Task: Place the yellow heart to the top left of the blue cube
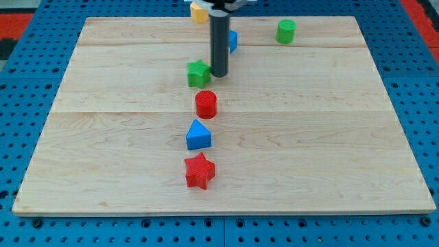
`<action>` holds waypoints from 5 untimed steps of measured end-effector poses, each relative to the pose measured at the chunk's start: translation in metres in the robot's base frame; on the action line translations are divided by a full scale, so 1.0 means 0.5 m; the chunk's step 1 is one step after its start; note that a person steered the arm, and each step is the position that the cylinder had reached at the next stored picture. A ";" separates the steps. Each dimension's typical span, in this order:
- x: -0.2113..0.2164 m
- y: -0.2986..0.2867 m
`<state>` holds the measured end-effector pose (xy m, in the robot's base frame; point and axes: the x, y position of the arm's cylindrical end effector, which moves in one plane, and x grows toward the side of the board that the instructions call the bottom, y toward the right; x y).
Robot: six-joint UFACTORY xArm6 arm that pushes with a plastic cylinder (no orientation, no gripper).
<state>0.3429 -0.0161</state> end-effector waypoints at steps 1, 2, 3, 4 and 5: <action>-0.031 -0.021; -0.010 0.008; -0.045 0.035; -0.134 0.023; -0.213 0.006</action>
<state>0.2363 -0.0133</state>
